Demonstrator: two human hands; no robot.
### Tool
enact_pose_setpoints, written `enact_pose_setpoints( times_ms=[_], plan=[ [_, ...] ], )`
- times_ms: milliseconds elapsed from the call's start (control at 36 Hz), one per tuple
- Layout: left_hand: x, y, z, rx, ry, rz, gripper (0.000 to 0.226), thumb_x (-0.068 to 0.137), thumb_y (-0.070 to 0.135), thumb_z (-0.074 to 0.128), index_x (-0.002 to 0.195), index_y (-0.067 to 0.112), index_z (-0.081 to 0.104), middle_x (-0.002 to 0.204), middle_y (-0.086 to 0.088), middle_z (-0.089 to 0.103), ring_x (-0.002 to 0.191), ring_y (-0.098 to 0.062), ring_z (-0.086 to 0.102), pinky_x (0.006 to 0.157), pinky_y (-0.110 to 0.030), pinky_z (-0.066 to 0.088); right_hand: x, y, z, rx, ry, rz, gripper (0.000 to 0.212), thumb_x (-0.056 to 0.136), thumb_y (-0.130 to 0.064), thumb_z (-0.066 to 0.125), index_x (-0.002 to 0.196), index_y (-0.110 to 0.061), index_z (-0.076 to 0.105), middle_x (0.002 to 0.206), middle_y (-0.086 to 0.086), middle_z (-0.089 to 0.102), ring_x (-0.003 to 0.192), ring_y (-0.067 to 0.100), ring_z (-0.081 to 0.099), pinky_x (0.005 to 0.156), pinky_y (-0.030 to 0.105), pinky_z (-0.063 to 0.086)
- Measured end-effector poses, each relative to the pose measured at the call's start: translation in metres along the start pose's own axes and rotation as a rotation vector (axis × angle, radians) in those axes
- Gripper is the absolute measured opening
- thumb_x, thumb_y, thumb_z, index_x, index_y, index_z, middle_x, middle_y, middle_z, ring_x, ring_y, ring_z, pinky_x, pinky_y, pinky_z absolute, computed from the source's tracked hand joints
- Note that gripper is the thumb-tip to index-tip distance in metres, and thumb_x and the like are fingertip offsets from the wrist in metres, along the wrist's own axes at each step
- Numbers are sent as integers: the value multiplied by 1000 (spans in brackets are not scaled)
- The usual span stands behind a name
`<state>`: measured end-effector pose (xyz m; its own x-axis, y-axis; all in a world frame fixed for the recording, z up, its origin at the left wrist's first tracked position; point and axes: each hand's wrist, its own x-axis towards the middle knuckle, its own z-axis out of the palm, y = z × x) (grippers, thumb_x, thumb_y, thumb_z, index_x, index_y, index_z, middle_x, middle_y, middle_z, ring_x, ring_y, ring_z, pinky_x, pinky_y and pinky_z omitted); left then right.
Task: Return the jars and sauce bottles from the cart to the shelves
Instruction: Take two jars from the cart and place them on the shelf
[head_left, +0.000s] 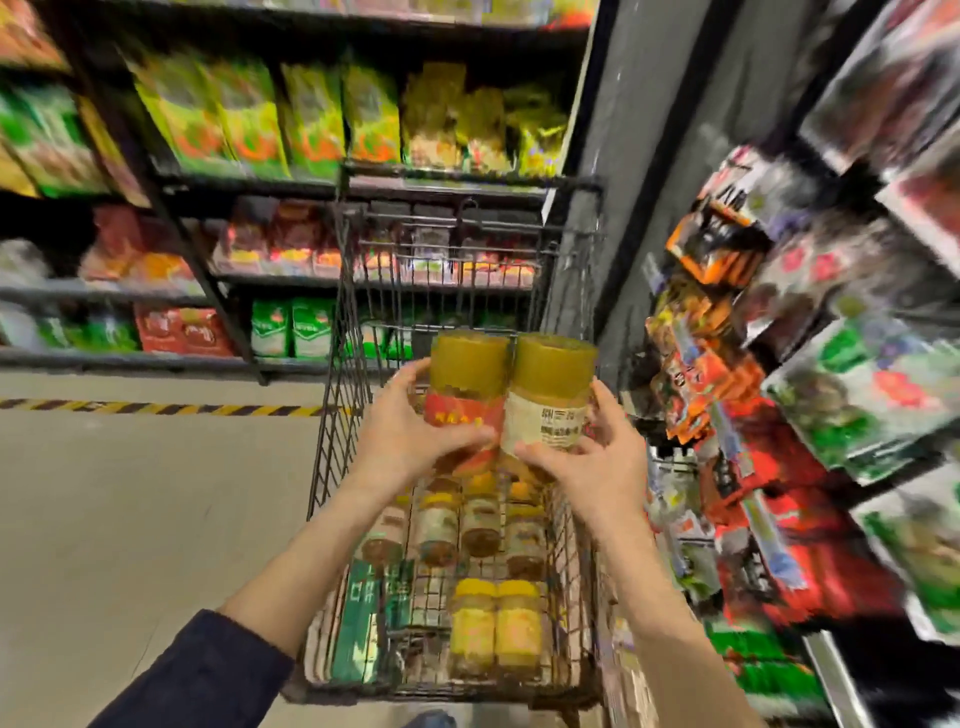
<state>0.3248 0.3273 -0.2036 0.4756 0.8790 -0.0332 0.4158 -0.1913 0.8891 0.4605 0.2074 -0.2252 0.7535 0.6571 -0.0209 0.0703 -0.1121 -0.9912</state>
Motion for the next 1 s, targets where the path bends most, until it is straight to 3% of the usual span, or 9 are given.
enact_pose_setpoints(
  times_ms=[111, 250, 361, 444, 528, 611, 778, 889, 1000],
  plan=[
    [-4, 40, -12, -17, 6, 113, 99, 46, 35, 90, 132, 21, 45, 110, 3, 61, 100, -15, 61, 90, -36, 52, -8, -42, -23, -12, 96, -125, 97, 53, -2, 88, 132, -29, 40, 100, -21, 53, 75, -25, 56, 63, 2, 46],
    [-9, 83, -22, -95, -31, 245, 95, 51, 32, 89, 134, 22, 43, 107, 7, 57, 95, -8, 58, 85, -29, 51, -25, -76, -47, -63, 227, -243, 96, 51, -3, 89, 136, -14, 46, 113, -8, 60, 85, -23, 56, 71, 2, 46],
    [-12, 113, -30, -180, -125, 346, 92, 52, 23, 89, 133, 23, 44, 108, 6, 58, 85, 8, 54, 72, -13, 47, -53, -99, -64, -122, 410, -310, 100, 50, -12, 91, 137, -18, 44, 109, -21, 56, 85, -33, 47, 74, -6, 39],
    [-18, 129, -34, -223, -196, 435, 89, 50, 22, 90, 128, 23, 47, 105, 1, 65, 88, -4, 64, 80, -26, 55, -81, -111, -76, -158, 557, -331, 99, 50, -12, 91, 137, -20, 45, 107, -25, 55, 83, -34, 47, 71, -7, 38],
    [-26, 138, -37, -249, -268, 515, 89, 50, 20, 90, 128, 18, 48, 101, 0, 65, 84, 3, 61, 70, -8, 51, -117, -124, -83, -207, 710, -341, 99, 49, -14, 91, 136, -19, 46, 116, -13, 59, 81, -29, 51, 72, -8, 35],
    [-40, 144, -40, -299, -373, 567, 97, 39, 36, 92, 125, 18, 52, 98, 3, 69, 80, 1, 66, 75, -17, 56, -158, -132, -88, -245, 854, -357, 99, 48, -16, 91, 136, -19, 46, 116, -7, 61, 77, -18, 55, 72, -8, 35],
    [-89, 158, -39, -328, -525, 695, 80, 47, 26, 91, 118, 22, 54, 89, 15, 63, 69, 18, 59, 65, -2, 47, -254, -146, -93, -324, 1095, -381, 94, 53, -13, 89, 131, -30, 40, 104, -34, 45, 85, -32, 47, 72, -9, 36],
    [-133, 171, -31, -357, -685, 740, 98, 44, 37, 90, 131, 20, 48, 114, 0, 63, 97, -12, 62, 90, -32, 52, -324, -154, -95, -378, 1228, -352, 94, 55, -15, 88, 138, -21, 43, 115, -27, 51, 97, -29, 47, 83, -2, 41],
    [-184, 185, -26, -373, -818, 821, 87, 50, 34, 87, 127, 25, 49, 114, 7, 58, 104, -11, 57, 93, -32, 48, -389, -163, -97, -452, 1405, -320, 93, 55, -20, 88, 137, -19, 45, 124, -6, 59, 114, 7, 55, 96, 27, 48]
  ],
)
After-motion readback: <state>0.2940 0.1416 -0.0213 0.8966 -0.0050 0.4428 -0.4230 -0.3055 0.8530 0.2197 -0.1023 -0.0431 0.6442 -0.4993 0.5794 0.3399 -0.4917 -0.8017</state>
